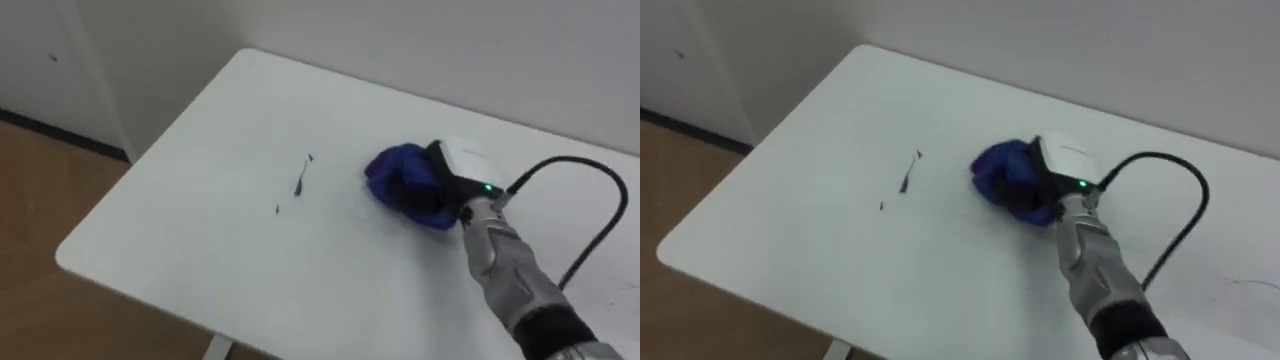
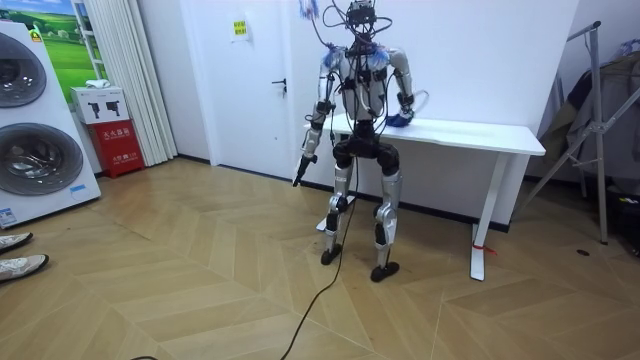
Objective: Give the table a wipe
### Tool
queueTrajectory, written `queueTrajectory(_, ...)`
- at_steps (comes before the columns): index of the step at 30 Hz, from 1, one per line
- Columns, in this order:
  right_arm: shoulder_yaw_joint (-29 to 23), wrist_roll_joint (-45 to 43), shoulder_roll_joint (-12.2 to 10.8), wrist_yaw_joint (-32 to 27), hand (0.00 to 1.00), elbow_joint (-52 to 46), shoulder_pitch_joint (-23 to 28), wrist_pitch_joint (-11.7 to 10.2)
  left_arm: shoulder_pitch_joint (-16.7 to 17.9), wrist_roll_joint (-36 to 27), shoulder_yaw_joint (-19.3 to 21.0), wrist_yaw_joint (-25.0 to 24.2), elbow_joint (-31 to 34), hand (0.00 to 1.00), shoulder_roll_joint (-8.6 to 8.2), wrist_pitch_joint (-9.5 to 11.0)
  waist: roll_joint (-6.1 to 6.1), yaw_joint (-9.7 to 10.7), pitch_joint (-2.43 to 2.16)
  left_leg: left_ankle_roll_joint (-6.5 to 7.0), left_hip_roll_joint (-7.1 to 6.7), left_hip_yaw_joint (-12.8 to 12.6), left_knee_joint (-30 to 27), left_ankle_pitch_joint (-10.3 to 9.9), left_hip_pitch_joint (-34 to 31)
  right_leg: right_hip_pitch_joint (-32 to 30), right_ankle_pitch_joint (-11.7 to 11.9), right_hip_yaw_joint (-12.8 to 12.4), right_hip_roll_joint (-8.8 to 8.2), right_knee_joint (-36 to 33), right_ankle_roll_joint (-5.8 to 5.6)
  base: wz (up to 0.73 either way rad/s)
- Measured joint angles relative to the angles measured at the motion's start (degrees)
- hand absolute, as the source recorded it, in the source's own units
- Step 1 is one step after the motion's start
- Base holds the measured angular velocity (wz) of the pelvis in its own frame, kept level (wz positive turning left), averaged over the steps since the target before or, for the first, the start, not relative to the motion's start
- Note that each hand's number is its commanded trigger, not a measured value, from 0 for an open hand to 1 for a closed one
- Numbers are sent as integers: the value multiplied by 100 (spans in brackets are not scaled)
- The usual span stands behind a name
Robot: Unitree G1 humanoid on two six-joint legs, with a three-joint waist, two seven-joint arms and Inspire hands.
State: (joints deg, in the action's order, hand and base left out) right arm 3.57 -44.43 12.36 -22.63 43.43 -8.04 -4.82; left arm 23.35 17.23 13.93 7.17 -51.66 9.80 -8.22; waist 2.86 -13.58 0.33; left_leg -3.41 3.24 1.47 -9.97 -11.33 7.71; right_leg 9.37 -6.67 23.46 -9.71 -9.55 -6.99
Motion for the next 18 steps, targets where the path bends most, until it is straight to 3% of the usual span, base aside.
queueTrajectory(1,-328,99,41,-277,100,70,273,-146,-1,69,145,0,-1,0,3,14,-16,149,-5,0,-6,-98,11,0,67,53,-5,-71,-9,5,-8,4)
queueTrajectory(2,-487,128,56,-378,100,90,403,-170,-1,113,223,4,-1,0,7,39,-27,211,-16,3,-6,-153,19,-1,99,73,-11,-123,-10,5,-16,-14)
queueTrajectory(4,-917,255,306,-690,100,136,860,-205,-98,117,419,13,-25,0,45,165,-26,399,-59,28,-6,-234,22,-16,98,80,-16,-132,-18,4,-24,-14)
queueTrajectory(7,-1398,516,577,-883,100,526,1063,-224,-189,113,413,14,28,0,82,351,-34,615,-86,86,-10,-269,15,-64,84,116,-30,-146,-21,5,-44,-5)
queueTrajectory(11,-1448,851,669,-890,100,561,1260,-182,-255,112,281,16,42,0,71,320,-52,689,-114,71,3,-294,-61,-93,106,151,-63,-230,1,3,-3,-9)
queueTrajectory(14,-1235,1257,627,-843,100,509,1050,192,-304,82,-81,124,-3,0,33,285,-96,591,-124,37,21,-346,-81,-113,182,151,-54,-320,16,-23,20,-11)
queueTrajectory(16,-938,1280,473,-664,100,437,670,734,-387,90,-266,163,-18,0,-54,152,-92,411,-120,31,38,-398,-84,-108,179,58,-12,-535,79,-40,82,-39)
queueTrajectory(18,-509,1108,316,-269,100,9,420,1128,-478,90,-363,181,-26,0,-77,82,-88,192,-106,25,88,-445,-79,-106,147,-99,66,-696,180,-59,171,-62)
